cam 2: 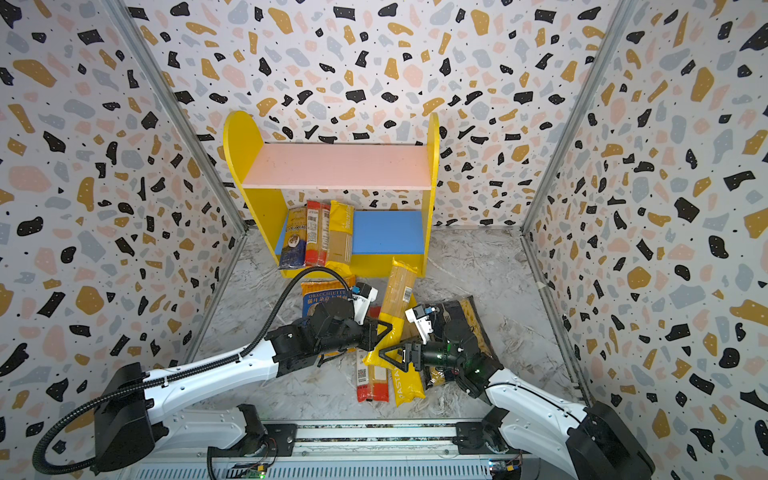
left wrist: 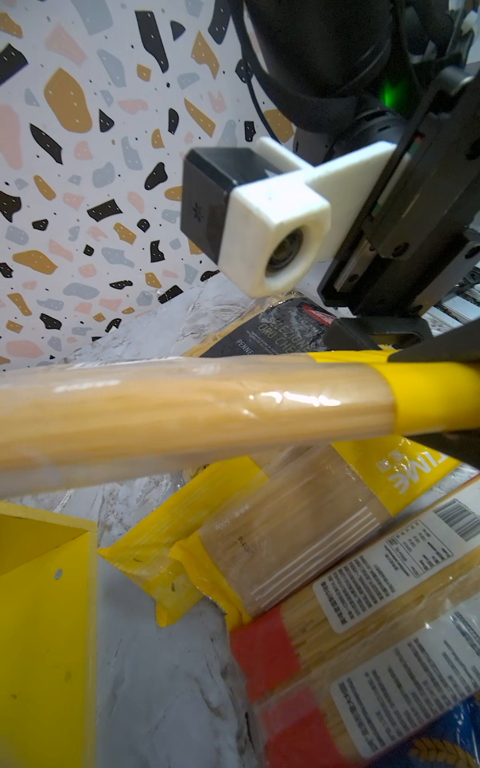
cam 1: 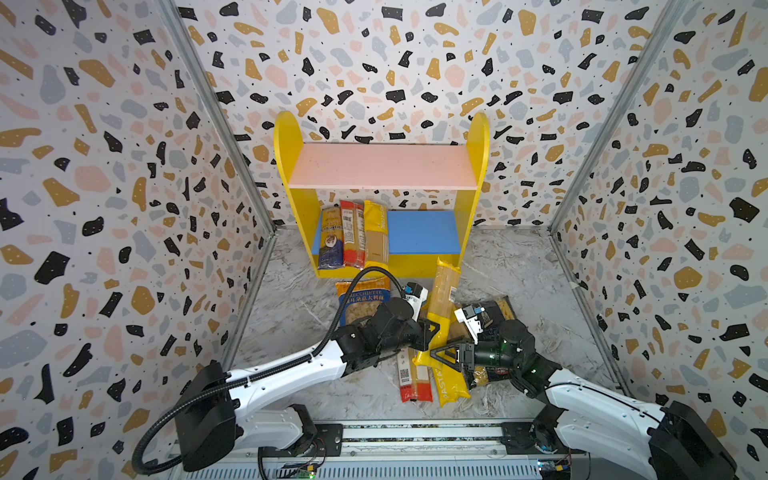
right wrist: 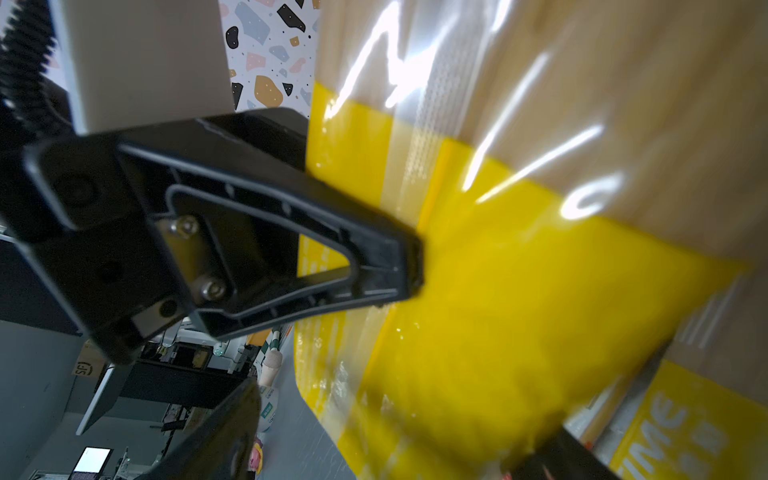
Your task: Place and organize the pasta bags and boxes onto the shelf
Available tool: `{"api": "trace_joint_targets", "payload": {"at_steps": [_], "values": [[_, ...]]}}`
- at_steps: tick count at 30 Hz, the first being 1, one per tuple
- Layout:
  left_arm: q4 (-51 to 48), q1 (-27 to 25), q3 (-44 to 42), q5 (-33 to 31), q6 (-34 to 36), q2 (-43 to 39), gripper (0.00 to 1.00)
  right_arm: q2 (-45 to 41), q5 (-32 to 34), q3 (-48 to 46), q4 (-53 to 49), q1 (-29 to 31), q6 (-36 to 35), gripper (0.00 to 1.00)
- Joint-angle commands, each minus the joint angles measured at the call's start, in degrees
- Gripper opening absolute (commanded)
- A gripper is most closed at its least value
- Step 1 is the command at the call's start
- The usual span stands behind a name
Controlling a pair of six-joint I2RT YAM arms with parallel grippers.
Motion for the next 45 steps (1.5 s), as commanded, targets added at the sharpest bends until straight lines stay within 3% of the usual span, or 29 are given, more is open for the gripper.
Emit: {"api": "trace_joint_targets", "payload": {"at_steps": [1, 6, 10, 12, 23, 29, 36, 45], "values": [[14.07, 0.11, 4.4, 0.54, -0.56, -1.32, 0.0, 0.63, -1.79, 3.0, 4.01, 0.8, 0.36, 0.88], [14.42, 0.11, 3.37, 0.45, -0.91, -1.92, 0.0, 0.96, -0.83, 3.05, 5.19, 0.98, 1.17, 0.75], [16.41, 0.13, 1.88, 0.02, -1.53, -2.29, 0.0, -0.54, 1.18, 2.94, 3.36, 1.0, 0.59, 0.48], [17.19, 0.09, 1.04, -0.08, -1.94, -2.51, 0.0, -1.44, 2.0, 2.81, 2.71, 0.9, 0.14, 0.42], [20.81, 0.09, -1.53, 1.42, -4.24, -1.82, 0.0, -1.69, 0.26, 5.43, 4.29, 0.89, -0.48, 0.49], [22.42, 0.13, -3.62, 1.6, -5.12, -2.01, 0.0, -1.23, -0.49, 5.88, 5.95, 0.89, -0.44, 0.41], [20.12, 0.13, -4.43, -0.04, -4.27, -3.19, 0.0, 0.08, -1.67, 9.2, 3.87, 0.89, -1.35, 0.24], [12.78, 1.53, -6.37, -8.23, -1.81, -10.15, 0.57, 1.91, -0.57, 15.15, -3.91, 0.64, -4.38, 0.1]]}}
